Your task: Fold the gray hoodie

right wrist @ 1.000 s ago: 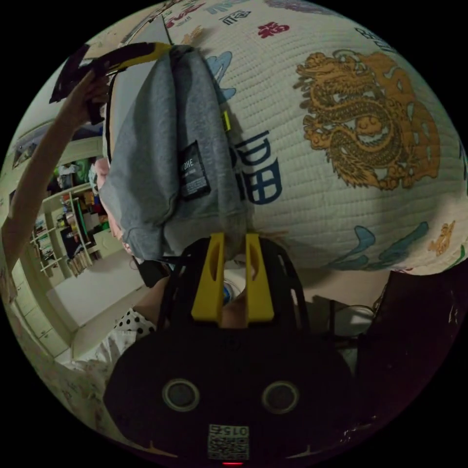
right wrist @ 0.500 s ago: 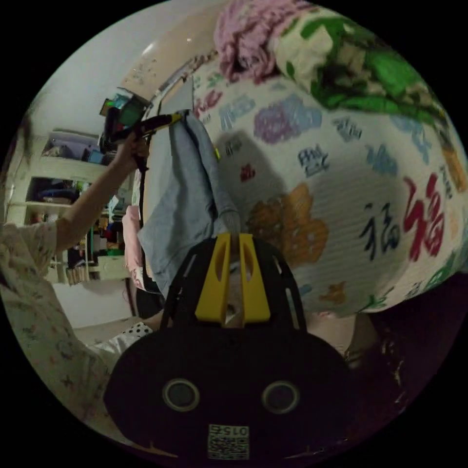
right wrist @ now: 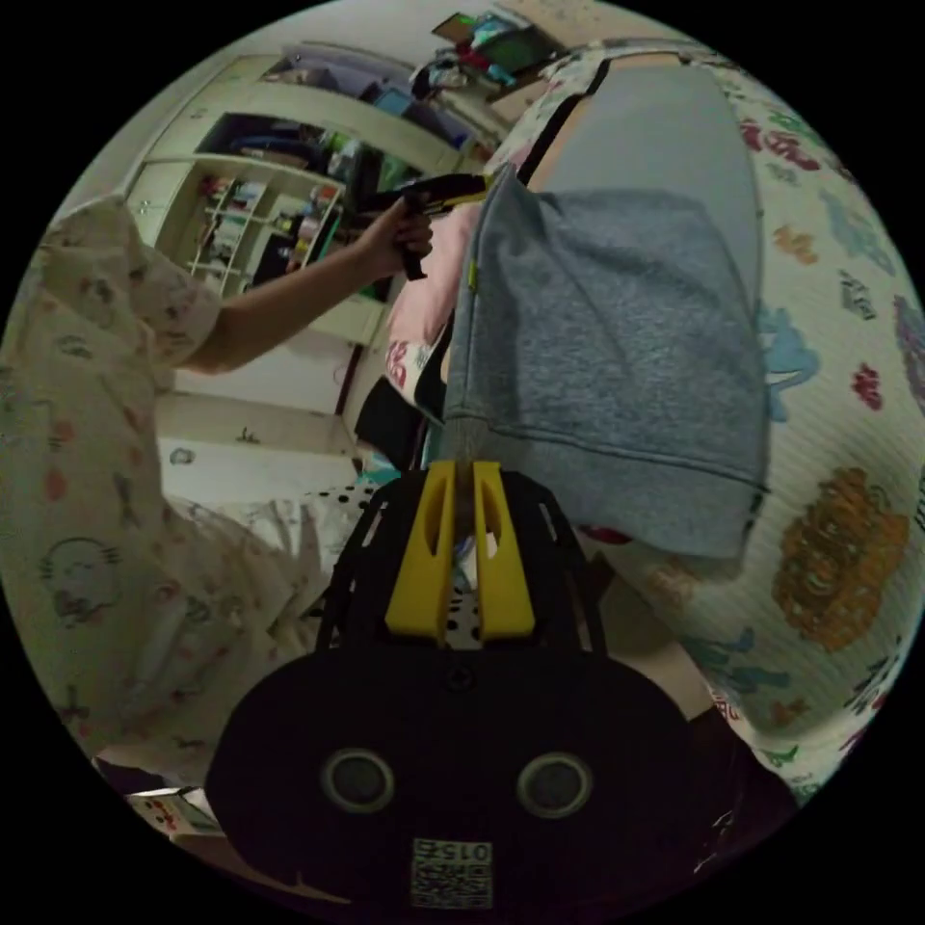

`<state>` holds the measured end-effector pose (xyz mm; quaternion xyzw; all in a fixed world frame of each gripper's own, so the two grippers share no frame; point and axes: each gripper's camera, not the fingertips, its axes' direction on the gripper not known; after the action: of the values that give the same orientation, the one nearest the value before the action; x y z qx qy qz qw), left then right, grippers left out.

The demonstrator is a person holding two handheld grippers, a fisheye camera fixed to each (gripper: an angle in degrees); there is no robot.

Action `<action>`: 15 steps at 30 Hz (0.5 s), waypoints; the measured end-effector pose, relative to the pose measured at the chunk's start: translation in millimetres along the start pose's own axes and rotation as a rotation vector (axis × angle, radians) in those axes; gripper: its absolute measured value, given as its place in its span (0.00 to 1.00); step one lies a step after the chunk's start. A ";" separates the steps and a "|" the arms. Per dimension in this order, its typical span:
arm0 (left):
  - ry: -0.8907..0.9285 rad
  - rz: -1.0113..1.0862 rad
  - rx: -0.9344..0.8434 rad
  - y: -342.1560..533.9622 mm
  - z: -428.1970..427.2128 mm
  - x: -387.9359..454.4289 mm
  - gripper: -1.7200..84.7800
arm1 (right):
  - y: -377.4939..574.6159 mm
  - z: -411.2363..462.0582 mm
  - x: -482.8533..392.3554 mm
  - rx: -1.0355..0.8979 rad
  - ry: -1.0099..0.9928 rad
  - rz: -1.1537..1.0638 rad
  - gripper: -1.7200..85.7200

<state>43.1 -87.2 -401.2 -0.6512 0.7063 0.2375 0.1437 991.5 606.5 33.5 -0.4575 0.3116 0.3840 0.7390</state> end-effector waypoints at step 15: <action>-0.213 -0.241 -0.003 215.4 -10.1 -170.1 0.06 | -73.7 203.1 7.5 -0.420 0.175 -0.062 0.06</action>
<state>-149.9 60.7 -273.5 -0.7025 0.6037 0.2872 0.2442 1080.4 773.5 138.2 -0.6424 0.2734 0.3763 0.6091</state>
